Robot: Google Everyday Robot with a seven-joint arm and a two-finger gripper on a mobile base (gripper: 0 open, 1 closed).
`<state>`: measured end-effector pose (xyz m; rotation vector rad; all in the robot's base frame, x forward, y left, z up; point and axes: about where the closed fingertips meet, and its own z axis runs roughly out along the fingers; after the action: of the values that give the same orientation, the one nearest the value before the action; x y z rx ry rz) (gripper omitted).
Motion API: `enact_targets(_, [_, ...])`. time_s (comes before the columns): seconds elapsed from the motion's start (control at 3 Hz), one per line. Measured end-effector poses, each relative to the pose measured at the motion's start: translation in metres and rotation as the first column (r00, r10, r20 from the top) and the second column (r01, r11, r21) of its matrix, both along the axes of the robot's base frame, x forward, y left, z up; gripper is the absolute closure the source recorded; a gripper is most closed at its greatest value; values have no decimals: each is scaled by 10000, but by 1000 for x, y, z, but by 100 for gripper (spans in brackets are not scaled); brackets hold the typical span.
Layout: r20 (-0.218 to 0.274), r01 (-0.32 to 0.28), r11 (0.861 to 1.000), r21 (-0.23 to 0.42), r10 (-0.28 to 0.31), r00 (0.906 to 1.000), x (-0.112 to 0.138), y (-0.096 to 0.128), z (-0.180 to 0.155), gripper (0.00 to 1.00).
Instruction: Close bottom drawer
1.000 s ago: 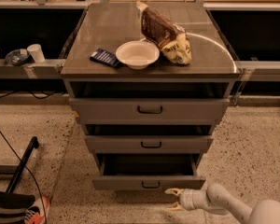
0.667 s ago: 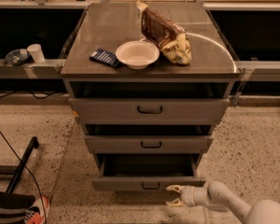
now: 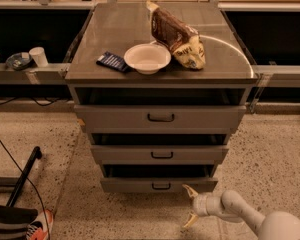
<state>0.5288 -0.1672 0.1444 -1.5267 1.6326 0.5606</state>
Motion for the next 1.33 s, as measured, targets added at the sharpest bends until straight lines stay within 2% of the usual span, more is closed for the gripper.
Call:
enact_targets(0.33, [2,-77,9999,-69,77,10000,3,1,0,0])
enact_targets(0.67, [-22,-242,9995,-192,241,9997,10,3,2,18])
enact_targets(1.0, [-54,-305,9992,-266,304,9995,17,4,2,40])
enact_targets(1.33, [-126,-307,9990,-334,303,9995,25,5,3,37])
